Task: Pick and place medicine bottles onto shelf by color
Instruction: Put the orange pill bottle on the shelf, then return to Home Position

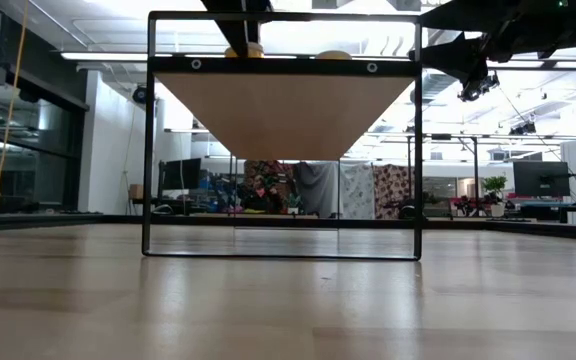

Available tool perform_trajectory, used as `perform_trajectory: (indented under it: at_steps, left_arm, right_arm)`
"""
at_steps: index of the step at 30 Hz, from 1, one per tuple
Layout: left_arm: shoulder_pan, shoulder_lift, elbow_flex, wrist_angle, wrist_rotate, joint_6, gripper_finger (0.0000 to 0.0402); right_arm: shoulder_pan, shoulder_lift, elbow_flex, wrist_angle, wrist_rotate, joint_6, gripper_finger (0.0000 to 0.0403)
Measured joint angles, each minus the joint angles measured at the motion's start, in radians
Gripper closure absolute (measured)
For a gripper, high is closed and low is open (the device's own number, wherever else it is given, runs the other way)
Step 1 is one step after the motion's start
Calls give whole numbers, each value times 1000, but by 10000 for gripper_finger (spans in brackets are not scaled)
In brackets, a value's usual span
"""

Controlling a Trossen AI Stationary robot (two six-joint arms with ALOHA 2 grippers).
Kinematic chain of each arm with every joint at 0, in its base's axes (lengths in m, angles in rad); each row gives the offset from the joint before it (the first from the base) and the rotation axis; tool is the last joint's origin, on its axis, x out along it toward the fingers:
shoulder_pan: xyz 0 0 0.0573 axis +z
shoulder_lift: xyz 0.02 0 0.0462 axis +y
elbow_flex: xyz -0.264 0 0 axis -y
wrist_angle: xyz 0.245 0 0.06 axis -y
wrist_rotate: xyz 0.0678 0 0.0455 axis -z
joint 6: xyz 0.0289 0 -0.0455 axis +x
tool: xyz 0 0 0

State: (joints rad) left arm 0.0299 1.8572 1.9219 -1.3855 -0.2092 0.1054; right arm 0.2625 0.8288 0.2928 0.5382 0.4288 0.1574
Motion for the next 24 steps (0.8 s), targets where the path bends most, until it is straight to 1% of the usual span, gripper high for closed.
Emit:
perform_trajectory:
  at_steps: [7,12,16,22,24]
  left_arm:
    - [22,0,-16,2,23,3,184]
    - [30,0,-16,34,28,3,179]
    - [35,0,-17,54,68,3,159]
    - [38,0,-15,42,66,1,123]
    - [38,0,5,6,66,-1,117]
  right_arm:
    - [0,0,0,0,0,0,121]
    - [0,0,0,1,0,0,121]
    - [0,0,0,1,0,0,121]
    - [0,0,0,1,0,0,121]
    - [0,0,0,1,0,0,121]
